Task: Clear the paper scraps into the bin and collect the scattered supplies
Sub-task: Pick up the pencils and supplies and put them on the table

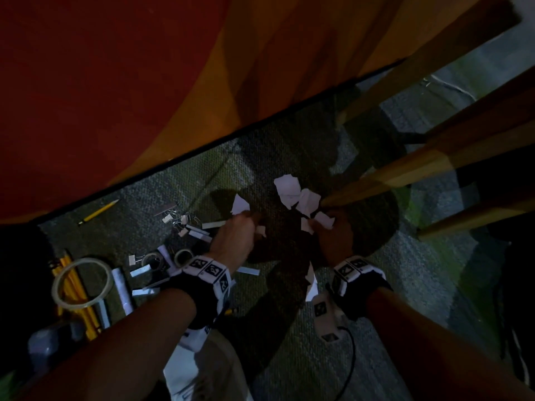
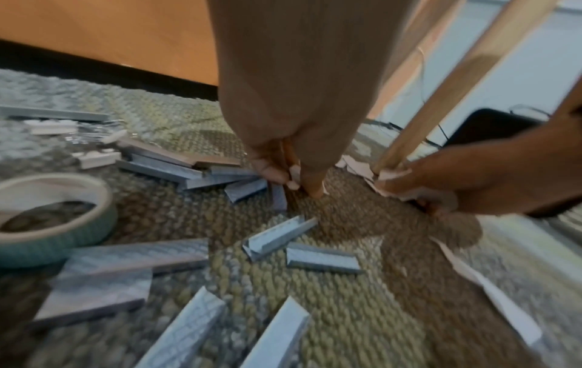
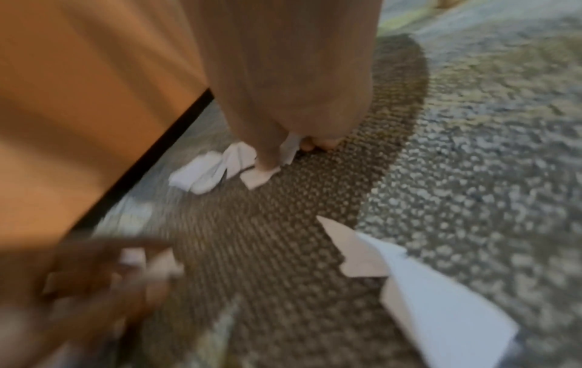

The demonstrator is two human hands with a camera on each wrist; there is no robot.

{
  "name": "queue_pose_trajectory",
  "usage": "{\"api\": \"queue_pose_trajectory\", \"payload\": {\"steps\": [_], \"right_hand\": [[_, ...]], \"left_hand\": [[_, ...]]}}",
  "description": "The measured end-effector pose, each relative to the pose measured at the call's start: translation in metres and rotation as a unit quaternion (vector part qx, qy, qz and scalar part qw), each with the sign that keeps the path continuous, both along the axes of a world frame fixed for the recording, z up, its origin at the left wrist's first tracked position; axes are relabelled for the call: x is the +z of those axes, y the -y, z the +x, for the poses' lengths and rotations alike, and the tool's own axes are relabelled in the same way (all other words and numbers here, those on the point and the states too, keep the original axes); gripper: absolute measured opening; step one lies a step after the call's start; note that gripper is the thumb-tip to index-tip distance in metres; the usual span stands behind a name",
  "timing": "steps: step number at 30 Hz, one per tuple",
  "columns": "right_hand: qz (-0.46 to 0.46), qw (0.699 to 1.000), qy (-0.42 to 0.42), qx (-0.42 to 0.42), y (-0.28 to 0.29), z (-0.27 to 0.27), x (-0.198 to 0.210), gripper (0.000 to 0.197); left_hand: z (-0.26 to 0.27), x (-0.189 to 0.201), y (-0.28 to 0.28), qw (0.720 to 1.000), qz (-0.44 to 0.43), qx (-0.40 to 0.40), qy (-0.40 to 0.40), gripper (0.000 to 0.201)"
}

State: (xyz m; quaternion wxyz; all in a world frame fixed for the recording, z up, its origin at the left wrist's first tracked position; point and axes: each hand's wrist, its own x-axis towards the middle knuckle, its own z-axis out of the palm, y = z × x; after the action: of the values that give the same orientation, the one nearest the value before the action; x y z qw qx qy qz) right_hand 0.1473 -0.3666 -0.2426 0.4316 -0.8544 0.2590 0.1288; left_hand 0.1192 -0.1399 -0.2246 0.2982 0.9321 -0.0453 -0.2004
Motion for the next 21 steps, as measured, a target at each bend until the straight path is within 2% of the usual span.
{"api": "queue_pose_trajectory", "payload": {"steps": [3, 7, 10, 14, 16, 18, 21], "right_hand": [[0.002, 1.000, 0.007, 0.021, 0.000, 0.000, -0.005, 0.045], [0.028, 0.999, 0.018, -0.028, 0.002, -0.008, -0.005, 0.033], [0.023, 0.999, 0.016, -0.032, -0.001, -0.017, -0.002, 0.038], [-0.001, 0.998, 0.020, 0.057, -0.014, -0.025, -0.004, 0.049], [-0.020, 0.996, 0.030, 0.078, -0.021, -0.023, -0.007, 0.054], [-0.017, 0.994, 0.025, 0.104, -0.022, -0.018, -0.011, 0.043], [-0.009, 0.985, 0.018, 0.169, -0.019, -0.009, -0.014, 0.002]], "left_hand": [[0.001, -0.002, 0.002, 0.999, 0.019, -0.021, 0.032, 0.027], [0.000, -0.005, 0.004, 0.997, 0.046, -0.037, 0.045, 0.028], [-0.001, -0.006, 0.006, 0.996, 0.071, -0.033, 0.045, 0.028], [0.008, -0.007, -0.003, 0.999, 0.004, 0.047, 0.007, 0.016], [0.013, -0.007, -0.013, 0.994, -0.044, 0.100, 0.010, 0.017], [0.017, -0.006, -0.024, 0.987, -0.080, 0.141, 0.022, 0.020], [0.028, -0.012, -0.042, 0.979, -0.081, 0.186, 0.033, 0.040]]}}
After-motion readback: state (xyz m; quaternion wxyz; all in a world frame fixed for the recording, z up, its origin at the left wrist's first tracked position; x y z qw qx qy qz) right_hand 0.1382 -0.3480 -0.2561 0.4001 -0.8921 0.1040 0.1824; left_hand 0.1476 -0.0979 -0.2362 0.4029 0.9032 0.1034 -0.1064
